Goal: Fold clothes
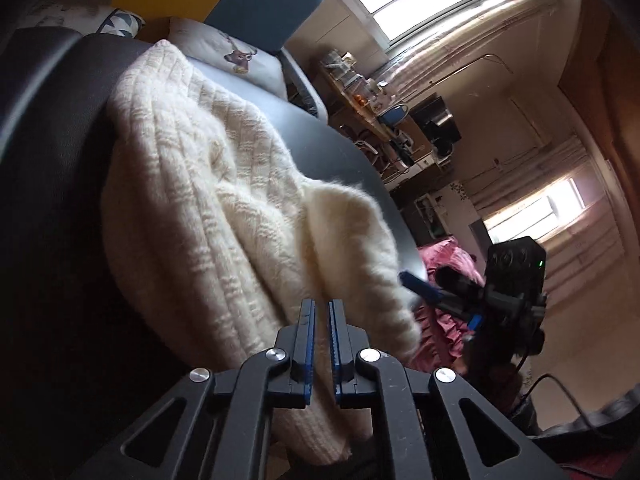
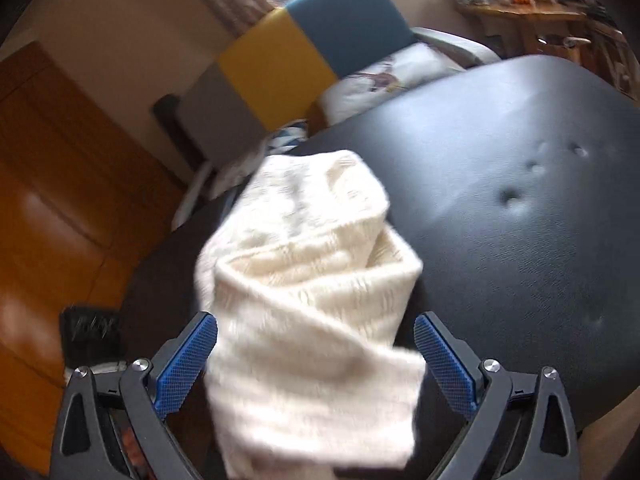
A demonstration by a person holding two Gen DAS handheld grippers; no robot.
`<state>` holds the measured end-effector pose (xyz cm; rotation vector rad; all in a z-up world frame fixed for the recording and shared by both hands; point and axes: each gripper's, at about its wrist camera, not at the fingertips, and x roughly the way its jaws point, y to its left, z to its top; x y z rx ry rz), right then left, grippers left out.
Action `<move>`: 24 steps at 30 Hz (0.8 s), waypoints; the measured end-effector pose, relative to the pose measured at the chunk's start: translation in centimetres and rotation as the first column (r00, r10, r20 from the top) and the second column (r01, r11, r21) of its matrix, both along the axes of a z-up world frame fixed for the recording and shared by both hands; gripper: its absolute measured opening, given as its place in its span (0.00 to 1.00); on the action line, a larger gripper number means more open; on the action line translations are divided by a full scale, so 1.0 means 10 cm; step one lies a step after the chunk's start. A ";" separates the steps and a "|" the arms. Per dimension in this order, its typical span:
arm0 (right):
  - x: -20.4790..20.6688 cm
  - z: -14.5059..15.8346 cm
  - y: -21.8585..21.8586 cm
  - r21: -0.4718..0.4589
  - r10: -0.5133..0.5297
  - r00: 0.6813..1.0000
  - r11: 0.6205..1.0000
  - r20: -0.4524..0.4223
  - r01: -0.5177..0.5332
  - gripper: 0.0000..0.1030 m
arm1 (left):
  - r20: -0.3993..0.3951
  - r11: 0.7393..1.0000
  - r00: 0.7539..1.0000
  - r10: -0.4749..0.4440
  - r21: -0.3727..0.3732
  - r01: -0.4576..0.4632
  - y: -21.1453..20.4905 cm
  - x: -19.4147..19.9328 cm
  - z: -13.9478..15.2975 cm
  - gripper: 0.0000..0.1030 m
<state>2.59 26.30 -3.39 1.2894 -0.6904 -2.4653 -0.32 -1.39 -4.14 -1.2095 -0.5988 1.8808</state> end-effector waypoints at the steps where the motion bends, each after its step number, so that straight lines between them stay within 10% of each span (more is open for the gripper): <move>1: 0.01 -0.06 0.02 0.015 0.023 0.998 1.000 0.066 -0.024 0.99 | 0.003 1.000 1.000 -0.001 0.002 0.001 0.01 0.00 -0.01 0.07; 5: 0.14 -0.14 -0.22 -0.024 0.207 0.975 0.978 0.081 -0.205 0.89 | 0.017 1.000 1.000 -0.008 0.012 0.007 0.03 0.00 -0.03 0.08; 10: 0.69 0.00 -0.63 0.139 0.423 0.905 0.900 -0.055 -0.412 0.89 | 0.034 1.000 0.999 -0.015 0.025 0.014 0.05 0.01 -0.06 0.37; 17: 0.82 -0.17 -0.76 0.166 0.502 0.864 0.856 -0.046 -0.489 0.89 | 0.109 0.993 0.988 -0.105 -0.051 0.111 0.39 -0.08 -0.16 0.34; 18: 0.80 -0.16 -0.69 0.127 0.495 0.868 0.865 -0.043 -0.486 0.89 | 0.112 0.992 0.988 -0.105 -0.059 0.112 0.41 -0.07 -0.16 0.18; 24: 0.56 0.00 -0.02 -0.063 0.257 0.965 0.964 -0.051 -0.260 0.86 | 0.018 0.999 0.999 0.036 0.029 -0.036 -0.02 0.09 0.02 0.10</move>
